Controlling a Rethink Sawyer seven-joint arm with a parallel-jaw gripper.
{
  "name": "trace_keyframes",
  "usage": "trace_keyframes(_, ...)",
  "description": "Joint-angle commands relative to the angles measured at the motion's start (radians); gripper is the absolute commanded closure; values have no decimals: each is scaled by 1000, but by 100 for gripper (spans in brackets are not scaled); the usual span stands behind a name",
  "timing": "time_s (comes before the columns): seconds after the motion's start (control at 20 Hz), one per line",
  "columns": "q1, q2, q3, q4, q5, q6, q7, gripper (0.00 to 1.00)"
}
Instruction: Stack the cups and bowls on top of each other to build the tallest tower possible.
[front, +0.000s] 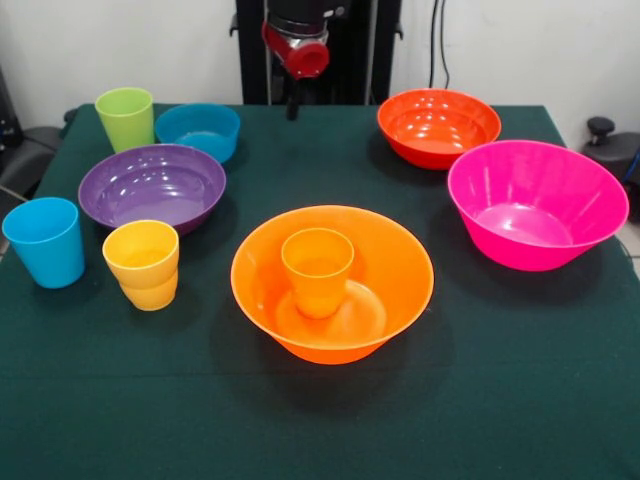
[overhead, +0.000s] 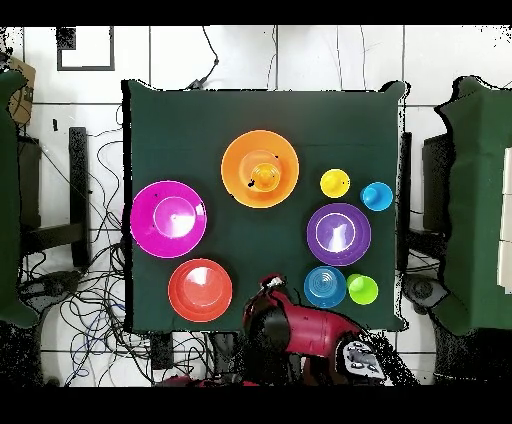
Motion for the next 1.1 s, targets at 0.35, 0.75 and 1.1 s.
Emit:
trace_keyframes(0.35, -139, -94, 501, -241, -394, 353, -600, 0)
trace_keyframes(0.75, -230, -100, 652, -268, -459, 427, -762, 0)
trace_keyframes(1.1, -284, -75, 650, -270, -478, 429, -841, 0)
